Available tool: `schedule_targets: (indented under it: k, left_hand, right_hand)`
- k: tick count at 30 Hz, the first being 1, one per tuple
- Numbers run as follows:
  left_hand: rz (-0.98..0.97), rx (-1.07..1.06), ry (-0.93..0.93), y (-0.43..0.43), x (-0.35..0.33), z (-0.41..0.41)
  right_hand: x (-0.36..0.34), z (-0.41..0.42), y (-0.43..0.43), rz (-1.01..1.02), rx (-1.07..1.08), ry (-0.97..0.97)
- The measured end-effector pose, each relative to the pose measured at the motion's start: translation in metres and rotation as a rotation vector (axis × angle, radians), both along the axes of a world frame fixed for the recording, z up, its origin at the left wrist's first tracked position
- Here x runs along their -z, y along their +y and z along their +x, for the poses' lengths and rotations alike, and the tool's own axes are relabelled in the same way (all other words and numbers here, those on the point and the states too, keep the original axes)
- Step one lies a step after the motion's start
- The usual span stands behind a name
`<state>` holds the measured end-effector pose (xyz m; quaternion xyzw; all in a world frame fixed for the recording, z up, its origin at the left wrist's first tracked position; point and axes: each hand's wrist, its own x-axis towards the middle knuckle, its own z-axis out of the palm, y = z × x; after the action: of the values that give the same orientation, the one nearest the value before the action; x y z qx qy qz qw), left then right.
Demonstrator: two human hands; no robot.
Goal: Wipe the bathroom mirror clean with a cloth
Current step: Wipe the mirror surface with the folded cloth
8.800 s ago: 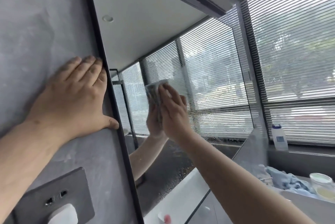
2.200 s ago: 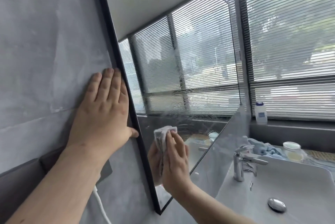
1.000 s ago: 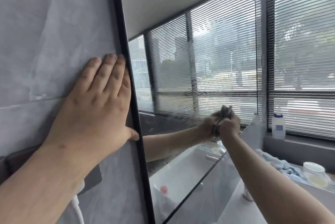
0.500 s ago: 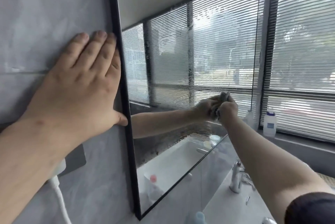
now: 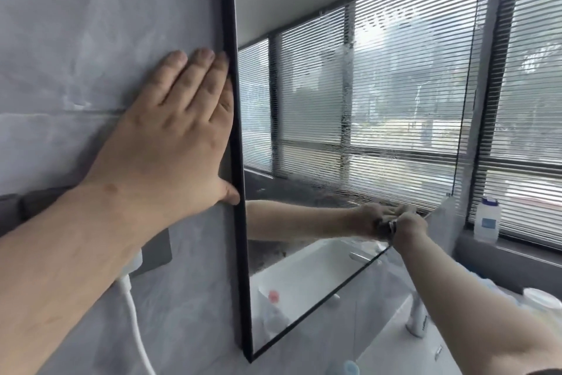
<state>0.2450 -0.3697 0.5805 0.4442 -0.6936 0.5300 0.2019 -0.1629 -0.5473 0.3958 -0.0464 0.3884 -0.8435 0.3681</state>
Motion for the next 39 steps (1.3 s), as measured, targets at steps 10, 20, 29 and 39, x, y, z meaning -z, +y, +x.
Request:
schedule_targets:
  k: [10,20,29,39]
  left_hand:
    - [0.049,-0.004,0.035,0.002,0.0,-0.002]
    - [0.063,-0.017,0.028,0.004,-0.002,-0.001]
    - [0.098,-0.019,0.029,0.005,-0.002,0.0]
    - [0.155,0.068,0.037,0.002,0.0,0.002]
  right_hand:
    - [-0.156,0.054,0.016,-0.399,0.128,0.689]
    - [-0.113,0.167,0.073,-0.454,0.809,1.648]
    - [-0.088,0.175,0.087,-0.615,0.791,1.955]
    - [-0.231,0.108,0.045,-0.198,0.529,1.259]
